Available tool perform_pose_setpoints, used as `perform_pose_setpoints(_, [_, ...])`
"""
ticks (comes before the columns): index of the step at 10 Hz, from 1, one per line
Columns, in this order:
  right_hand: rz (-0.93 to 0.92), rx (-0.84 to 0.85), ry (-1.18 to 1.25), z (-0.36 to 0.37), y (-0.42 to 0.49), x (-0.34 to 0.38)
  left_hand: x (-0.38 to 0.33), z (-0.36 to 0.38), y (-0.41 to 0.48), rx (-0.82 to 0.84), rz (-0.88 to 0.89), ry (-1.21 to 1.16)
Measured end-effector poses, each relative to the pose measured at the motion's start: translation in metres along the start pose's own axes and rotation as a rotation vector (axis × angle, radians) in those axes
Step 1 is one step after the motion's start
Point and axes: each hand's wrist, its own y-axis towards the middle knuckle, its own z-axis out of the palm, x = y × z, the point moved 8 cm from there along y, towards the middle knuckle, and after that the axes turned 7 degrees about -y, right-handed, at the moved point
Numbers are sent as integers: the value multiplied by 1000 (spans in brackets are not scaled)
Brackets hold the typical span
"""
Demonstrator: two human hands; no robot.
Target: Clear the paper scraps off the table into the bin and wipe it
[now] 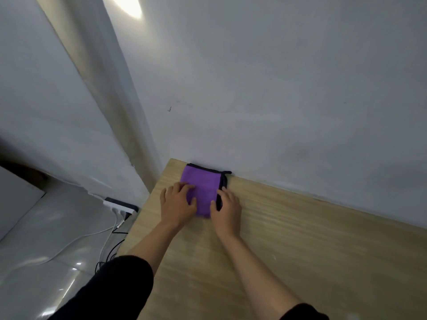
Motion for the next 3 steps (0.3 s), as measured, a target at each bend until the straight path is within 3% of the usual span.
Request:
perform_pose_setpoints(2, [-32,10,49,-1,-7,-4,2,15,-11,157,65,85])
perform_pose_setpoints(3, [19,-57,70,-22,-12,-5,-8,-2,-18,59,177,-20])
